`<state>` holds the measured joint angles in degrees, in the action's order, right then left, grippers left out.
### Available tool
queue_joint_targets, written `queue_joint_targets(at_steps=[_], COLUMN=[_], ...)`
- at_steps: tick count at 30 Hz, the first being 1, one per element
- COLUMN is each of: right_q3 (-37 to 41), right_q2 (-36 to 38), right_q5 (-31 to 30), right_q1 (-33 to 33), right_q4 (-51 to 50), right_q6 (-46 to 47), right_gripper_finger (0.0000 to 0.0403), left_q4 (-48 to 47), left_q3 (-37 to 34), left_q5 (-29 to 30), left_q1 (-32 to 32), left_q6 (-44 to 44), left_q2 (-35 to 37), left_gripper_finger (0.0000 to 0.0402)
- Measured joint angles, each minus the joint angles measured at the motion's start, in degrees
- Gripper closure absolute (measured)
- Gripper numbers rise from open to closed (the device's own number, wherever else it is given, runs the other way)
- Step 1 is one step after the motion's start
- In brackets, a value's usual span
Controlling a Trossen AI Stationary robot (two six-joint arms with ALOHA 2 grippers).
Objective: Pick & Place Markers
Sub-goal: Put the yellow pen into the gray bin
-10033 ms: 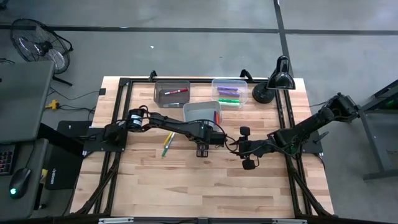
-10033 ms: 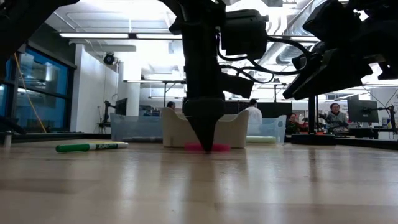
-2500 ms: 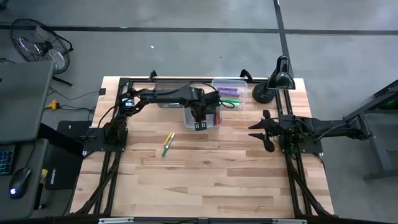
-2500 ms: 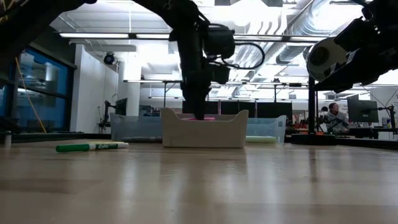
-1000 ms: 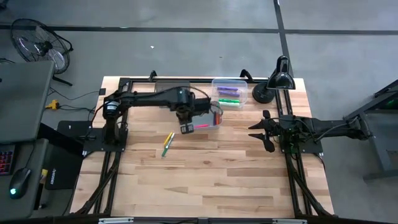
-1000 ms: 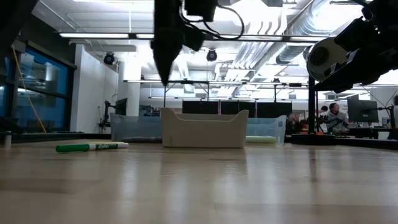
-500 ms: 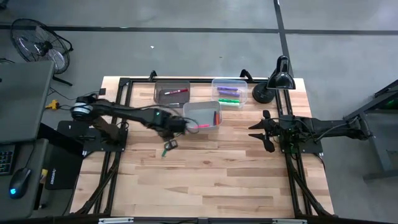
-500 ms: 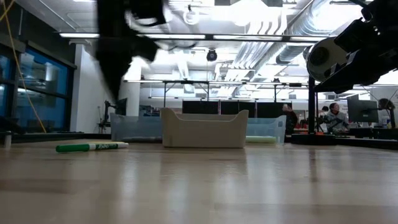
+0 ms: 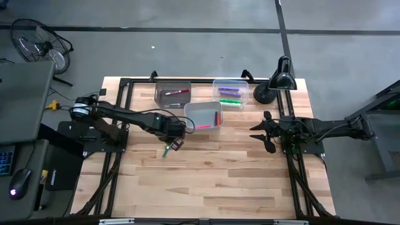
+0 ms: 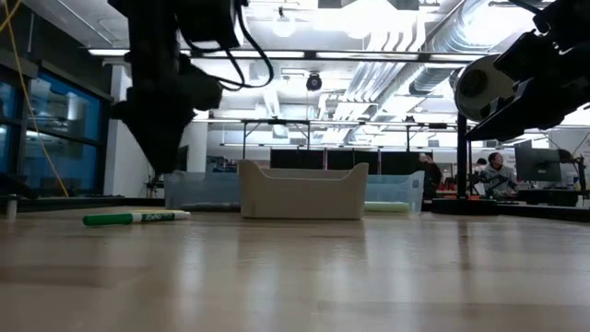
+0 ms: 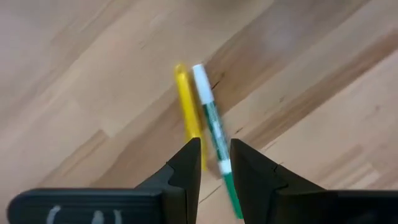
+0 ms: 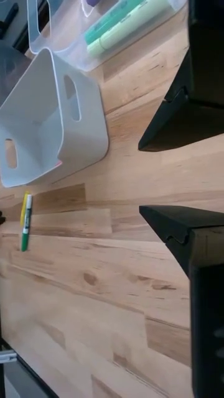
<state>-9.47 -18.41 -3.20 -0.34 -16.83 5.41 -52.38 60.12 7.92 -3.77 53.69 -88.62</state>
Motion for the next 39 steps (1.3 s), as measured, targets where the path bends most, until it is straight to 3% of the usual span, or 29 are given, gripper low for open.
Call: queue_joint_targets(at_steps=[8,19,39], right_q3=[0.0,0.0,0.0], right_q2=[0.0,-0.9,-1.5], right_q5=[0.5,2.1,2.2], right_q1=[0.0,0.0,0.0], right_q4=[0.1,0.5,0.8], right_q6=[-0.3,-1.0,-1.4], right_gripper_finger=[0.0263,0.0263,0.0263], left_q4=[-1.0,-2.0,-2.0], left_q3=[0.1,0.1,0.1], left_q5=[-3.0,-2.9,0.0], left_q1=[0.0,0.0,0.2], left_q6=[6.3,6.1,4.5], left_q2=[-3.7,-8.5,-8.4], left_gripper_finger=[0.031,0.0258,0.0256])
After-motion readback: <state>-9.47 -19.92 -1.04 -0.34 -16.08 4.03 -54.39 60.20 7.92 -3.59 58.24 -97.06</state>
